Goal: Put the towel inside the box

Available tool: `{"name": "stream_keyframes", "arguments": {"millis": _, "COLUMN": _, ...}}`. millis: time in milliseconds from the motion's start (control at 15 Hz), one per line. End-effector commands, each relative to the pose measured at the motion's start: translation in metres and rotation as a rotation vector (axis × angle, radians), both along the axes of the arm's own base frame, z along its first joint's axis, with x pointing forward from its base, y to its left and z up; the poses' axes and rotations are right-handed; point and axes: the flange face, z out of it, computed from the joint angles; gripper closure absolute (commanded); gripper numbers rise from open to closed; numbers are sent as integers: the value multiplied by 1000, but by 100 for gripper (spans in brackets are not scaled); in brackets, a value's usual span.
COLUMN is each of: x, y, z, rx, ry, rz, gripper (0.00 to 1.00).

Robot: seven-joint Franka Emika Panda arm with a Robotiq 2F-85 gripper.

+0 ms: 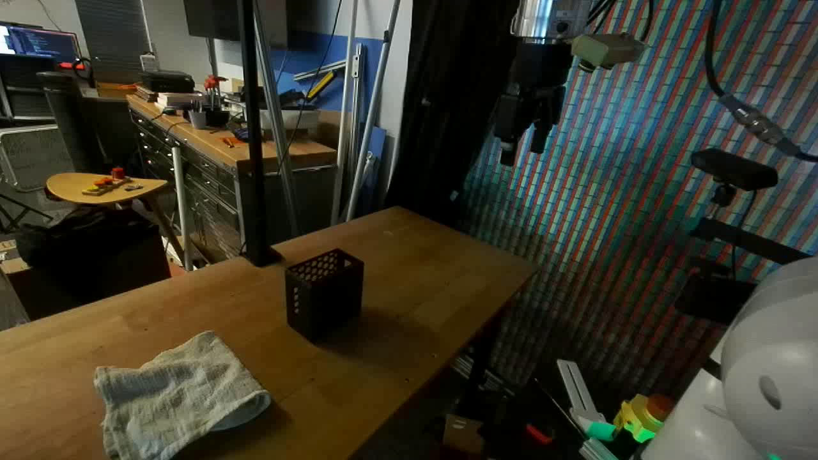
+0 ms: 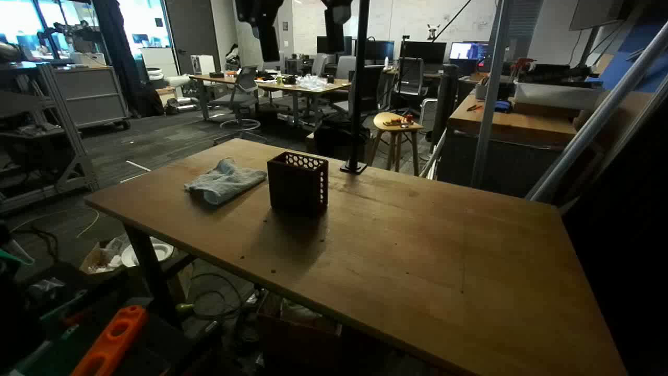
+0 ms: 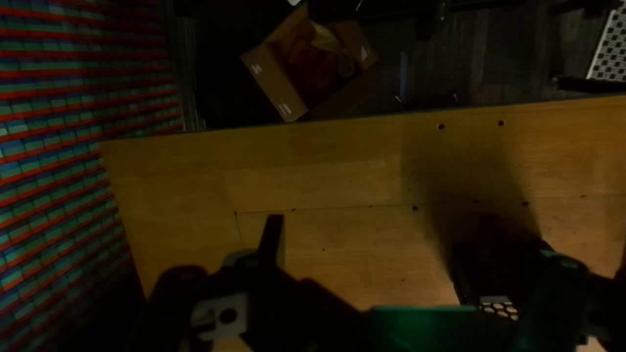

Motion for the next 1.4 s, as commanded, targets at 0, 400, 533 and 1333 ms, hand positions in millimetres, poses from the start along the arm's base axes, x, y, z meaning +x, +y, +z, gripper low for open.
{"name": "stream_keyframes", "arguments": {"millis": 0, "x": 0, "y": 0, "z": 4, "rx": -1, "ry": -5, "rz": -1, "gripper": 0}}
{"name": "stream_keyframes", "arguments": {"millis": 400, "x": 0, "y": -1, "z": 10, "rx": -5, "ry": -19, "rz": -1, "gripper": 0}}
{"name": "stream_keyframes", "arguments": {"millis": 533, "x": 0, "y": -1, "z": 10, "rx": -5, "ry": -19, "rz": -1, "gripper": 0}}
{"name": "stream_keyframes", "arguments": {"millis": 1333, "x": 33, "y": 36, "z": 2, "rx": -24, "ry": 9, "rz": 0, "gripper": 0}}
